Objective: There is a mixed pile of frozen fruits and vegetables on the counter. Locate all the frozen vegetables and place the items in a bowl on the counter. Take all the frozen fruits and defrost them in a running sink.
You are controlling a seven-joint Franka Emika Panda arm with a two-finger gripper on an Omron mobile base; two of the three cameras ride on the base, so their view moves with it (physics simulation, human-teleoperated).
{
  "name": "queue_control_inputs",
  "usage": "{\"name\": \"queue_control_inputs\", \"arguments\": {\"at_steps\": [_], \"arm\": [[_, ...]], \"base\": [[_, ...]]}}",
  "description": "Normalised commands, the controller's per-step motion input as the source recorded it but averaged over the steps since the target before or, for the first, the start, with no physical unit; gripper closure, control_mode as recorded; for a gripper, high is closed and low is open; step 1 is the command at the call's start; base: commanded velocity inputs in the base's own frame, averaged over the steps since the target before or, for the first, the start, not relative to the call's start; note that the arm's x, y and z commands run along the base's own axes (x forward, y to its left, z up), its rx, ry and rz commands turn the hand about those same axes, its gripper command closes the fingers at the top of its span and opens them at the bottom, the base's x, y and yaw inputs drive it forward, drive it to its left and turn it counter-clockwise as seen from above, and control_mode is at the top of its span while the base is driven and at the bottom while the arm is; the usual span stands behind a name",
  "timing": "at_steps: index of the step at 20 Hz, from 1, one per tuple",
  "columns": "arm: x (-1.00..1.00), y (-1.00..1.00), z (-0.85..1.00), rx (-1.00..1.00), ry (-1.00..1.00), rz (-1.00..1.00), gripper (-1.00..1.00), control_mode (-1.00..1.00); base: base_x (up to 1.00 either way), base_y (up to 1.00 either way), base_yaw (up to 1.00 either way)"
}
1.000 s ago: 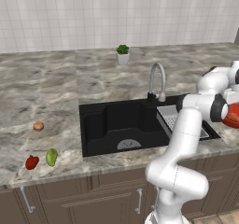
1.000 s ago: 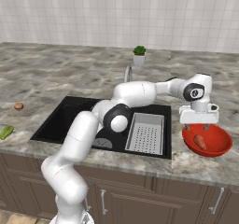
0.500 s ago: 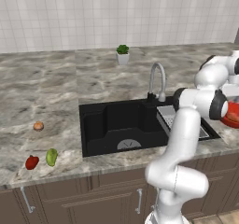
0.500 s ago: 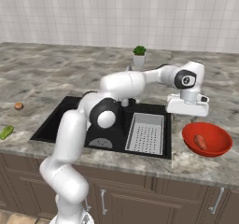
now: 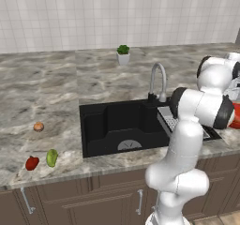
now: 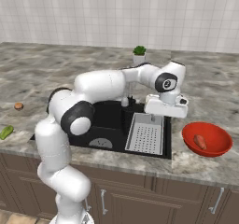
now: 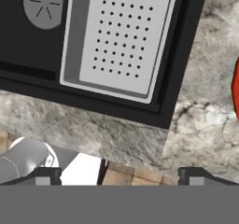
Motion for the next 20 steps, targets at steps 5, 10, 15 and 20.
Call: {"name": "queue_control_inputs", "arguments": {"at_steps": [5,10,15,20], "arm": [[-0.21,0.88,0.0,-0.01,-0.11,0.0,-1.0,-1.0],[-0.2,0.9,0.07,-0.05,-0.04,0.0,-1.0,-1.0],[-0.17,0.84,0.14,-0.05,-0.02,-0.01,-1.0,-1.0],[-0.06,0.8,0.15,-0.07,-0.01,-0.04,-1.0,-1.0]], "base": [[0.0,0.0,0.0],[0.0,0.0,0.0],[0.0,0.0,0.0],[0.0,0.0,0.0]]}}
